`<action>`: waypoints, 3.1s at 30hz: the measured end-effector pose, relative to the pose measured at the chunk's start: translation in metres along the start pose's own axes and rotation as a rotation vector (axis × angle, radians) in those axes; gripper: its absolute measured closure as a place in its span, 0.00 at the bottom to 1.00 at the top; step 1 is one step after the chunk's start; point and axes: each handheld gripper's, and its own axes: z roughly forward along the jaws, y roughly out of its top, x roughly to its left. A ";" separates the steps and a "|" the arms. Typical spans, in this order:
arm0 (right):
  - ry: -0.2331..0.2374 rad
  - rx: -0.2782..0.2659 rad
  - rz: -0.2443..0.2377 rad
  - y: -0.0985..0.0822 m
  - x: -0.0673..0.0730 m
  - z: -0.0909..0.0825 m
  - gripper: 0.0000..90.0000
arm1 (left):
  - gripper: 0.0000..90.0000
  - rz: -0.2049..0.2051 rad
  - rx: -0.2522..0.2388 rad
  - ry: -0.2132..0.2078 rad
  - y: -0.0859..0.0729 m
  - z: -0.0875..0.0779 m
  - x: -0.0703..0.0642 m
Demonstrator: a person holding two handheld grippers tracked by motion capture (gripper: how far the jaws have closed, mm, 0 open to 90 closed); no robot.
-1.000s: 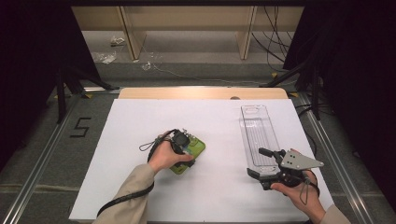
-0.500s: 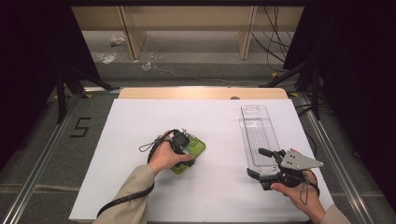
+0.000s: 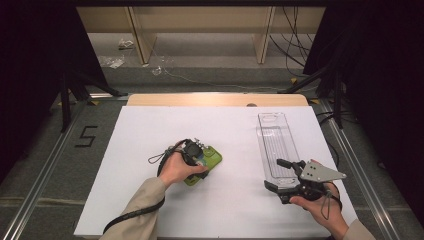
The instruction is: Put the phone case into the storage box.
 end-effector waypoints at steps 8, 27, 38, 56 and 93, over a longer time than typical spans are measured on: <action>-0.003 -0.005 0.000 0.000 0.000 0.000 0.17 | 0.18 -0.001 -0.022 0.009 -0.003 -0.002 -0.001; -0.007 -0.010 0.000 0.002 0.001 0.001 0.17 | 0.18 -0.006 -0.218 0.014 -0.013 -0.031 -0.010; -0.014 -0.019 0.001 0.006 0.000 0.002 0.18 | 0.18 0.008 -0.321 0.021 -0.021 -0.043 -0.020; -0.045 -0.022 0.016 0.020 -0.004 0.018 0.18 | 0.18 0.029 -0.370 -0.013 -0.025 -0.045 -0.032; -0.056 0.003 0.040 0.060 -0.007 0.072 0.21 | 0.18 0.025 -0.445 0.004 -0.026 -0.052 -0.051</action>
